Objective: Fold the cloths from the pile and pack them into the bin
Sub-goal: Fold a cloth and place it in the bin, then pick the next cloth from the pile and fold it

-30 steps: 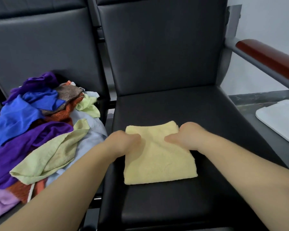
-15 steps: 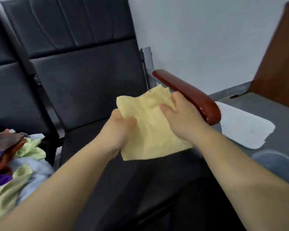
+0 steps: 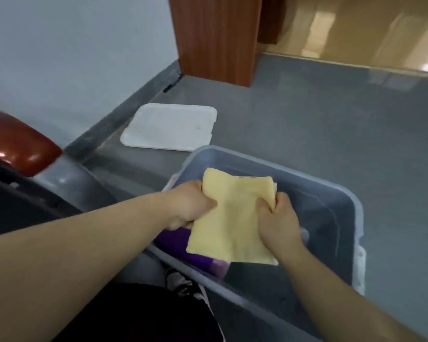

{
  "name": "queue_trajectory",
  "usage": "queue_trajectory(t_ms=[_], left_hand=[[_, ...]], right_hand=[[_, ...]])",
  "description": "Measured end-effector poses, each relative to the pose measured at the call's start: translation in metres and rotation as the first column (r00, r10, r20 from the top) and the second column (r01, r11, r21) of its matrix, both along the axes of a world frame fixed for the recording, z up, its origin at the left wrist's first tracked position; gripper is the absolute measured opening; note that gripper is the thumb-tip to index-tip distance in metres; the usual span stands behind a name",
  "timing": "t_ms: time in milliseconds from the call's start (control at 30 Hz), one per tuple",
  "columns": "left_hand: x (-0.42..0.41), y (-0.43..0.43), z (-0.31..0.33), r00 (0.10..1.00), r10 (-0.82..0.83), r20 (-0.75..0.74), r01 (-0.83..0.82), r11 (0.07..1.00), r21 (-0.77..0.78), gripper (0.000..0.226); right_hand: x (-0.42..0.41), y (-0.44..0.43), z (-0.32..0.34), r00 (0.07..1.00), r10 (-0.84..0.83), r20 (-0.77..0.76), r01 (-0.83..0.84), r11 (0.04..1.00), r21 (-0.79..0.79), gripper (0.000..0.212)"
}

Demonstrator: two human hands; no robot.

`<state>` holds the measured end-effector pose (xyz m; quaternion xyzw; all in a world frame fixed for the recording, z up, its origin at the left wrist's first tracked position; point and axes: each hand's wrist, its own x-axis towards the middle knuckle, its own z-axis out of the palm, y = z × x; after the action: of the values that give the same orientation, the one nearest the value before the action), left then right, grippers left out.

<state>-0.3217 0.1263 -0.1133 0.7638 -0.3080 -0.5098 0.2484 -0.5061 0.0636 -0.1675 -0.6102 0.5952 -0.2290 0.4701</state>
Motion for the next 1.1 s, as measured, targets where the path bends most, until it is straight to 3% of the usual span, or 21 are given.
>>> queue_trajectory(t_ms=[167, 233, 333, 467, 567, 700, 800, 867, 967, 1100], left_hand=[[-0.037, -0.027, -0.071, 0.991, -0.116, 0.066, 0.108, 0.988, 0.113, 0.023], [-0.047, -0.025, -0.100, 0.983, -0.128, 0.133, 0.110, 0.984, 0.137, 0.024], [-0.047, -0.016, -0.111, 0.922, -0.254, 0.294, 0.204, 0.961, 0.189, 0.020], [-0.033, -0.009, -0.082, 0.748, -0.568, 0.342, 0.452, 0.814, 0.365, 0.055], [-0.021, 0.006, -0.039, 0.677, -0.616, 0.402, 0.481, 0.785, 0.391, 0.058], [0.017, 0.057, 0.022, 0.750, -0.368, 0.550, 0.306, 0.930, 0.204, 0.045], [0.046, 0.119, 0.061, 0.734, -0.092, 0.673, 0.114, 0.993, 0.011, 0.042], [0.058, 0.165, 0.080, 0.708, 0.063, 0.704, 0.001, 0.996, -0.091, 0.044], [0.071, 0.240, 0.101, 0.631, 0.241, 0.737, -0.152, 0.971, -0.187, 0.047], [0.082, 0.339, 0.120, 0.518, 0.476, 0.711, -0.374, 0.873, -0.312, 0.047]], right_hand=[[-0.050, 0.004, -0.060, 0.989, -0.113, -0.099, 0.131, 0.971, 0.202, 0.023], [-0.066, 0.008, -0.079, 0.979, -0.095, -0.182, 0.153, 0.929, 0.337, 0.042], [-0.080, 0.009, -0.101, 0.948, 0.065, -0.311, 0.102, 0.865, 0.491, 0.076], [-0.068, 0.003, -0.095, 0.926, 0.199, -0.320, -0.075, 0.930, 0.361, 0.077], [-0.028, 0.000, -0.064, 0.925, 0.311, -0.218, -0.266, 0.940, 0.211, 0.058], [0.041, 0.018, -0.013, 0.857, 0.505, -0.101, -0.508, 0.861, -0.009, 0.044], [0.087, 0.045, 0.031, 0.796, 0.605, 0.009, -0.596, 0.787, -0.158, 0.037], [0.116, 0.069, 0.060, 0.715, 0.697, 0.056, -0.676, 0.709, -0.199, 0.033], [0.162, 0.114, 0.099, 0.530, 0.846, 0.049, -0.802, 0.520, -0.293, 0.029], [0.218, 0.188, 0.144, 0.274, 0.960, -0.060, -0.900, 0.233, -0.369, 0.038]])
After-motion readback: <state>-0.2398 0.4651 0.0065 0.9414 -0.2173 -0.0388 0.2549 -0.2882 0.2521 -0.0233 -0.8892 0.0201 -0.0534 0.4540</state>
